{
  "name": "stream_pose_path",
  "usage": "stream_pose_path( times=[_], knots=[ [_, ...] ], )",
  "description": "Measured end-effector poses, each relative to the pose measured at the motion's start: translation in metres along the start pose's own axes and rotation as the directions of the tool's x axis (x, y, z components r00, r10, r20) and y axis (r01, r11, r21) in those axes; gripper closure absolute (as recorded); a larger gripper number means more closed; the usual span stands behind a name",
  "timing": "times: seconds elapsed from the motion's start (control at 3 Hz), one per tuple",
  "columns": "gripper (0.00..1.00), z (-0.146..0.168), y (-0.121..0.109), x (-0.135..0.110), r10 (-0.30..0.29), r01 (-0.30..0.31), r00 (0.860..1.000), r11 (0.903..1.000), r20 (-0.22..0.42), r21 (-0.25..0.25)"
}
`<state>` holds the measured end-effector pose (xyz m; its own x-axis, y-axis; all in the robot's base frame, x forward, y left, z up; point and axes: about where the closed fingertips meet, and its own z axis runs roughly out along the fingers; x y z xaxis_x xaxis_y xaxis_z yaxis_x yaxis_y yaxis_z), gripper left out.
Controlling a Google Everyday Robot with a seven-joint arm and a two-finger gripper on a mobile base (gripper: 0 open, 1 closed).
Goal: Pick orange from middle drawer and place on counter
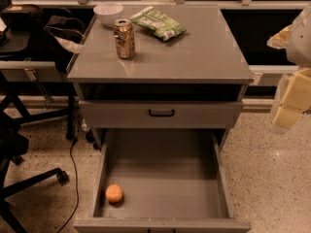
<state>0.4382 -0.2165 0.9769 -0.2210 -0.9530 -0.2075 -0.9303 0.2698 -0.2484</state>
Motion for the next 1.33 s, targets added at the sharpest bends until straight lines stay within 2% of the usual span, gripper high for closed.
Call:
stream_pose_path(
  times=[0.33, 0.67, 1.0, 1.33],
  knots=[
    [0.0, 0.0, 0.0, 0.0, 0.0, 0.0, 1.0, 1.0, 0.0, 0.0],
    [0.0, 0.003, 0.002, -0.005, 0.003, -0.004, 1.0, 0.9998, 0.03, 0.021],
    [0.0, 0.015, 0.001, -0.002, 0.004, -0.004, 0.992, 1.0, 0.122, 0.0],
    [0.0, 0.031, 0.012, -0.018, -0.025, 0.049, 0.959, 0.9958, 0.282, -0.077]
  ],
)
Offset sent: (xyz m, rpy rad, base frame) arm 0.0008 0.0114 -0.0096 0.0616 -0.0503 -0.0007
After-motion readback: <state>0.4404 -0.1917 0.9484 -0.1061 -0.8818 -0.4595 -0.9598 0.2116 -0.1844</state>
